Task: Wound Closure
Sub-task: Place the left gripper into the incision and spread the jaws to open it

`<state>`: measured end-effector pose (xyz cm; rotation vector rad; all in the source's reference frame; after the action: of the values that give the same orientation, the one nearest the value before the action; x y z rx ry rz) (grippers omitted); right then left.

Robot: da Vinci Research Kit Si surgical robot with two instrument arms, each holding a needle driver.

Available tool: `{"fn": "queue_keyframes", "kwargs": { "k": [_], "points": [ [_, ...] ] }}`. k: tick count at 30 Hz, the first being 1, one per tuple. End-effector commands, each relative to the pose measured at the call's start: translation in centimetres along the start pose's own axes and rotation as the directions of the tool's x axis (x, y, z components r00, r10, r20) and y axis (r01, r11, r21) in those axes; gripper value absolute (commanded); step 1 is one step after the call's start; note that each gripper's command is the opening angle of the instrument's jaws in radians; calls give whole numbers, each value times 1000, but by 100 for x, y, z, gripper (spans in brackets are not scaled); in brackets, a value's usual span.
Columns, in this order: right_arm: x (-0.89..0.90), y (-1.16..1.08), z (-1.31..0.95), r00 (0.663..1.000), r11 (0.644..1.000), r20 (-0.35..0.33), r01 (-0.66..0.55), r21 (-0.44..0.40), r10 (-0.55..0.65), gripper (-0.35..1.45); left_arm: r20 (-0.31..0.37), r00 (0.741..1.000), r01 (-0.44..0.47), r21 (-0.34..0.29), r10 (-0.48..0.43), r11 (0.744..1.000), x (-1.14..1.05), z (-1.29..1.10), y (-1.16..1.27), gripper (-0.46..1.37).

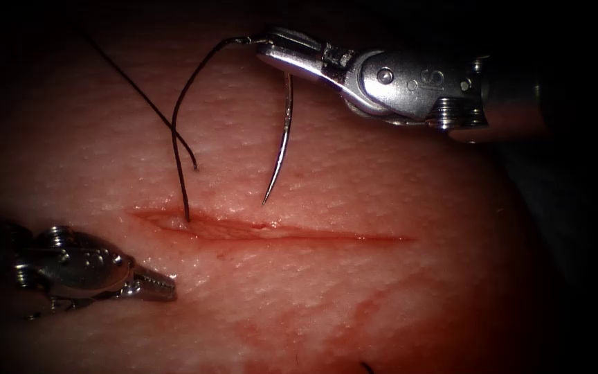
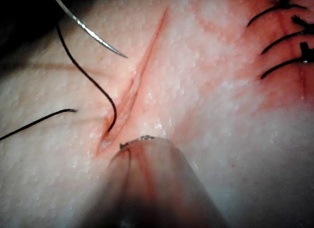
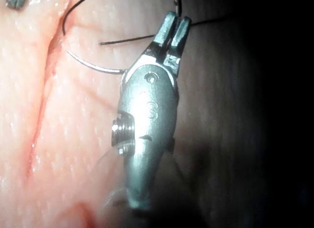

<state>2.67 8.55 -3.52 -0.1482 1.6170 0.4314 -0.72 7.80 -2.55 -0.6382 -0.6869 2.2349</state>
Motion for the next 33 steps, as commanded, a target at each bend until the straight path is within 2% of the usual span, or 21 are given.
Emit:
{"fn": "queue_keyframes", "kwargs": {
  "k": [1, 6, 11, 14, 20, 27, 33],
  "points": [
    [1, 0, 0, 1000, 1000, 0, -1, -4, 1, -35, 1, 1000, 1, -7, -1, 1000, 1, -1, 0, -31],
    [2, 0, 1, 1000, 1000, 0, -2, -5, 2, -35, 3, 1000, 9, -11, -9, 1000, 5, -5, 1, -25],
    [2, 1, 0, 1000, 1000, 0, -2, -5, 2, -35, 9, 1000, -12, -13, 12, 1000, 11, -12, -1, -3],
    [1, 1, 0, 1000, 1000, 0, -2, -5, 2, -35, 4, 1000, -29, -11, 29, 1000, 20, -21, -2, 2],
    [0, 1, 0, 1000, 1000, 1, 0, -5, 0, -35, 4, 999, -42, -15, 42, 999, 33, -26, -12, -6],
    [0, 1, 0, 1000, 1000, 1, 0, -5, 0, -35, 2, 999, -48, -16, 48, 999, 53, -23, -30, -23],
    [0, 1, 0, 1000, 1000, 1, 0, -5, 0, -35, 3, 999, -51, -7, 51, 999, 63, -18, -49, -26]
  ]
}}
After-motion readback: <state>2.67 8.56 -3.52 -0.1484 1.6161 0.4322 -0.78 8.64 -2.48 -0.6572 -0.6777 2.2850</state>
